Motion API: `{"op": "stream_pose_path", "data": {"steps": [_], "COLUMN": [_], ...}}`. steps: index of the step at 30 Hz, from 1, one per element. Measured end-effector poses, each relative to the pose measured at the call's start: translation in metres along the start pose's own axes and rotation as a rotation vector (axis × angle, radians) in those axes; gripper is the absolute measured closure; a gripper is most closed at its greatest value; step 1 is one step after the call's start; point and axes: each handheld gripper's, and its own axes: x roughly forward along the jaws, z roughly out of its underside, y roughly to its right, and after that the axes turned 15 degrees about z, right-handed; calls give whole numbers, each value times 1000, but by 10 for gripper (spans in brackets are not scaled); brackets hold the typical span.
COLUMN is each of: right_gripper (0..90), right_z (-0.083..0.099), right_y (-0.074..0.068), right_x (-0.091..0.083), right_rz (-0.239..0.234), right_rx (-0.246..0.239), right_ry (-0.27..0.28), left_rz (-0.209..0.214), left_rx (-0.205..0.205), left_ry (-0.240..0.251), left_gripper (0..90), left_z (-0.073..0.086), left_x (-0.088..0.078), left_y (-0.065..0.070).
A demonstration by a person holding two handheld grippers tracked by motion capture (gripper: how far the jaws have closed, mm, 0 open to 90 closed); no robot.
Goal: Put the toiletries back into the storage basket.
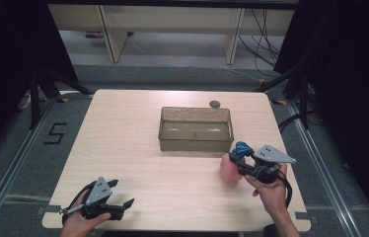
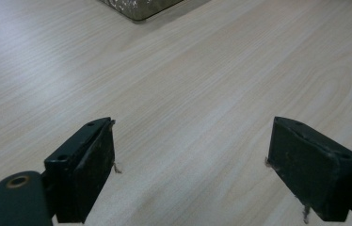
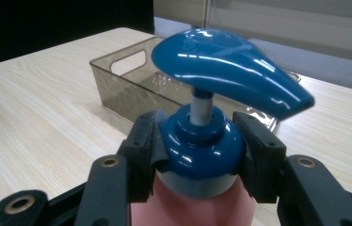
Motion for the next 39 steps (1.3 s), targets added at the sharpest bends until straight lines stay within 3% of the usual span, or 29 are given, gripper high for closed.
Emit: {"op": "stream_pose_path", "data": {"steps": [1,2,4,5,6,8,13,16,17,27,28,39], "right_gripper": [537,537,537,537,537,537,537,537,537,537,537,537], "right_z": [-1,-2,-3,-4,-6,-8,-15,-20,-21,-36,-37,-51], "right_y": [-2,0,-3,-2,-4,-2,-4,-3,-2,-1,-2,-2], "right_x": [-1,-1,0,0,-2,0,-2,-3,-3,-2,-2,0], "right_rz": [-13,-4,-14,-12,-13,-15,-21,-27,-24,-24,-23,-17], "right_rx": [17,-12,9,-3,24,-11,14,10,6,-16,2,-9], "right_ry": [-11,-5,-9,-3,-21,12,8,20,20,30,27,52], "left_rz": [0,2,2,4,8,1,8,7,4,11,11,14], "left_rx": [1,7,8,3,3,3,3,-3,15,4,4,5], "left_ry": [0,-7,-7,-1,2,-4,5,12,-9,7,7,1], "left_gripper": [148,148,148,148,148,148,148,148,148,148,148,148], "left_z": [0,0,0,0,0,0,1,1,0,0,0,0], "left_x": [0,0,0,0,0,0,0,1,-1,-1,-1,-1], "left_y": [0,0,0,0,0,0,0,-1,-2,0,0,0]}}
